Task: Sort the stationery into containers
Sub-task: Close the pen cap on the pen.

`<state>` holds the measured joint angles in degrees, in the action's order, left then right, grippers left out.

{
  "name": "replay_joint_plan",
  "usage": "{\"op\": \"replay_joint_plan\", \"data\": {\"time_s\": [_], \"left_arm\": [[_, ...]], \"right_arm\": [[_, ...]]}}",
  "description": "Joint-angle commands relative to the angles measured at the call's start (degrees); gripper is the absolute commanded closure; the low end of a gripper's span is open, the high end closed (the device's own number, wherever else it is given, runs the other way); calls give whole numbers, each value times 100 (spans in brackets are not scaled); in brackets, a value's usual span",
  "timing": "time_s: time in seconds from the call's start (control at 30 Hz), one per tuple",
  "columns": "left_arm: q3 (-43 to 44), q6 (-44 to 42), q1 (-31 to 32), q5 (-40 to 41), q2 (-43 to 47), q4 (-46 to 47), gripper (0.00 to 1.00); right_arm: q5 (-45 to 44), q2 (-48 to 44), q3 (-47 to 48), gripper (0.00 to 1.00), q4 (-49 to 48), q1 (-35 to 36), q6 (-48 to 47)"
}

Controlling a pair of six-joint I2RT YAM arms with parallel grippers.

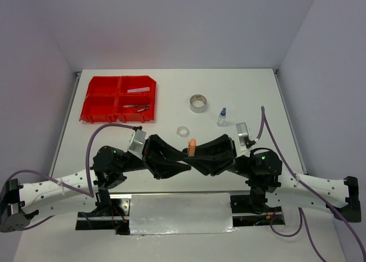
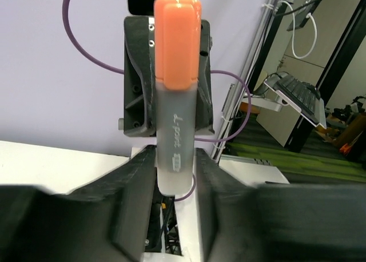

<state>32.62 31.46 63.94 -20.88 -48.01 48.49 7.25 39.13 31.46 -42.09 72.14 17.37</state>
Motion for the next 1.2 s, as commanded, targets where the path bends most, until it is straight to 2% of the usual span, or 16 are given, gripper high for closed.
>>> {"op": "replay_joint_plan", "data": {"time_s": [0.0, 0.07, 0.23, 0.4, 0.5, 0.53, 0.57, 0.67, 0.77, 0.8, 0.87, 0.9, 0.97, 1.0, 1.17], "left_arm": [[403, -79, 22, -21, -103, -6, 50], [464, -61, 22, -65, -191, -15, 45], [473, 9, 31, -153, -323, 73, 44], [535, -26, 39, -170, -367, -85, 49], [596, -61, 39, -179, -393, -182, 62], [631, -70, 48, -162, -402, -225, 71], [649, -88, 48, -144, -394, -261, 85], [719, -175, 48, -56, -358, -498, 100], [684, -281, 57, -91, -279, -569, 100], [649, -333, 57, -152, -227, -595, 100], [597, -378, 57, -188, -157, -586, 100], [553, -395, 57, -188, -139, -586, 100], [526, -430, 57, -293, -86, -612, 100], [535, -439, 57, -311, -86, -647, 100], [439, -439, 66, -539, -121, -622, 100]], "right_arm": [[-21, -2, 211, 97, -98, 46, -111], [-39, 15, 264, 97, -20, 46, -128], [-109, 42, 334, 98, 69, 81, -146], [-188, 42, 369, 98, 104, 81, -155], [-188, 112, 431, 99, 139, 81, -163], [-171, 138, 422, 99, 122, 81, -163], [-162, 156, 422, 99, 113, 81, -163], [-171, 156, 378, 97, 78, 90, -155], [-206, 95, 308, 79, 95, 90, -137], [-215, 33, 290, 56, 113, 90, -146], [-311, -55, 264, 39, 192, 90, -172], [-364, -90, 264, 25, 305, 90, -181], [-443, -204, 325, 19, 455, 90, -233], [-496, -248, 351, 12, 638, 90, -242], [-584, -380, 861, 7, 1507, 90, -453]]}}
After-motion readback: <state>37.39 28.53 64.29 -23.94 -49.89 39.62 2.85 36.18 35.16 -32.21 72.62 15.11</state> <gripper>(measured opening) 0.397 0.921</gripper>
